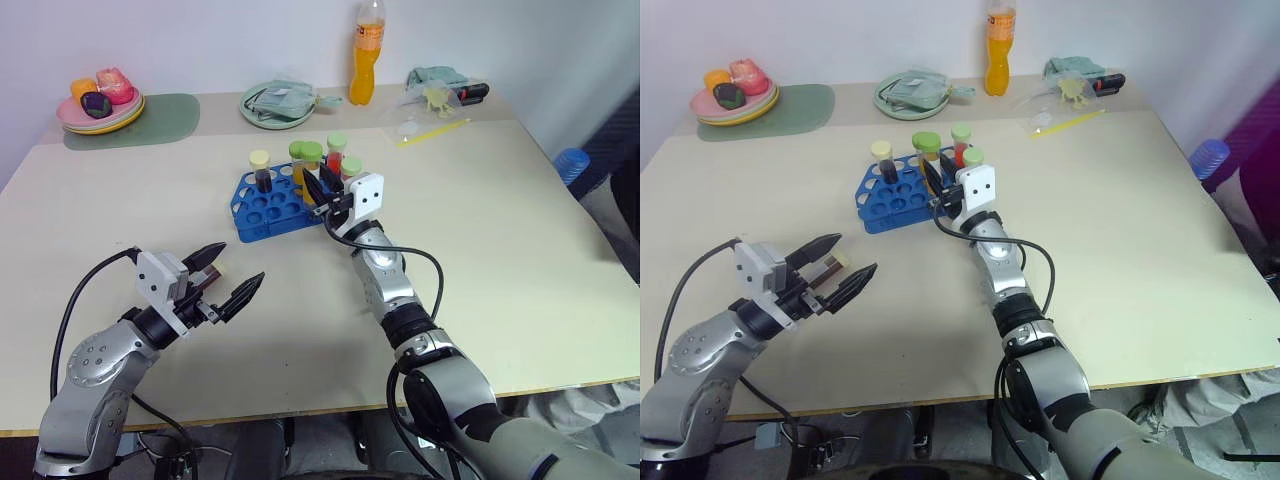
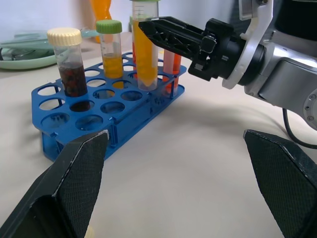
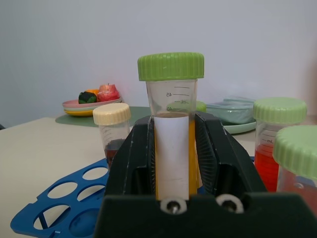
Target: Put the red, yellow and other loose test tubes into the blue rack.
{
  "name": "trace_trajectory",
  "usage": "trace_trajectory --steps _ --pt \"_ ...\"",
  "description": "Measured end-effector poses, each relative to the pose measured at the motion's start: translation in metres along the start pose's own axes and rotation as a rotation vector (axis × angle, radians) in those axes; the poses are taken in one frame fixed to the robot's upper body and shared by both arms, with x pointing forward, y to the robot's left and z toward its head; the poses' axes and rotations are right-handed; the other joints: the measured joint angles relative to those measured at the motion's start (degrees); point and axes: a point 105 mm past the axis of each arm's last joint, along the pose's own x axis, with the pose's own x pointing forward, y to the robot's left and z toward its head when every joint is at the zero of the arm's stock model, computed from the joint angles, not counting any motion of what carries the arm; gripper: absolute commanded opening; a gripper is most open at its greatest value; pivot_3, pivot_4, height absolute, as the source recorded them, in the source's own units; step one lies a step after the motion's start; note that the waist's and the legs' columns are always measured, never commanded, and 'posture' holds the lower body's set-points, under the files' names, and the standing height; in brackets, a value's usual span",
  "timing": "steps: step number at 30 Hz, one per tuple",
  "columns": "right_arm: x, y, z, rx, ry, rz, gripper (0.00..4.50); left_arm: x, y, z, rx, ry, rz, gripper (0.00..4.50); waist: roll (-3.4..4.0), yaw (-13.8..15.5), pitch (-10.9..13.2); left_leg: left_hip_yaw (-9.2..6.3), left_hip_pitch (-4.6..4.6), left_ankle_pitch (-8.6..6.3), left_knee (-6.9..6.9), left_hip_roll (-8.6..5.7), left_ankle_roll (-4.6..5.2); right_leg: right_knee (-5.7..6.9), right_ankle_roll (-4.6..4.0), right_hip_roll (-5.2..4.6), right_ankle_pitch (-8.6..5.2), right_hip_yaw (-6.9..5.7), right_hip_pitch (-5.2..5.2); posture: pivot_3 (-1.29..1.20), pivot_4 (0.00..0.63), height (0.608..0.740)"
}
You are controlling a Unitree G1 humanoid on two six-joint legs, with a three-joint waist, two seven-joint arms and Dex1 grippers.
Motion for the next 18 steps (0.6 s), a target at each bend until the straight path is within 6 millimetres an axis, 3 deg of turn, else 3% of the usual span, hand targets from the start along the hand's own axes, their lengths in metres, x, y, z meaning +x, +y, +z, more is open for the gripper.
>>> trace_trajectory --steps 4,8,14,18 --pt "-0.003 -0.002 -0.015 0.003 0.062 -0.022 0.68 0.000 0.000 0.000 0.000 -0.001 0.001 4.50 0.01 0.0 0.0 0.00 -0.01 0.00 0.00 -0.01 -0.01 0.00 0.00 -0.01 0.00 0.00 0.00 0.00 0.150 0.729" --pt "-0.003 -0.002 -0.015 -0.005 0.066 -0.016 0.68 0.000 0.001 -0.001 -0.002 0.001 0.004 4.50 0.01 0.0 0.0 0.00 -0.01 0.00 0.00 -0.01 -0.01 0.00 0.00 -0.01 0.00 0.00 0.00 0.00 0.150 0.729" --pt "-0.003 0.001 -0.009 -0.009 0.037 0.016 3.64 0.000 0.003 -0.002 -0.002 0.005 0.022 4.50 0.01 0.0 0.0 -0.01 -0.01 0.00 0.00 0.00 -0.01 0.00 0.00 0.00 0.00 0.00 -0.01 0.00 0.150 0.729" --pt "-0.005 0.003 0.024 -0.045 -0.072 0.085 3.64 0.001 0.019 -0.002 0.032 0.098 0.097 4.50 0.01 0.3 0.0 -0.07 -0.02 0.01 0.02 -0.02 -0.01 0.02 0.01 -0.01 0.00 -0.02 0.01 0.00 0.150 0.729"
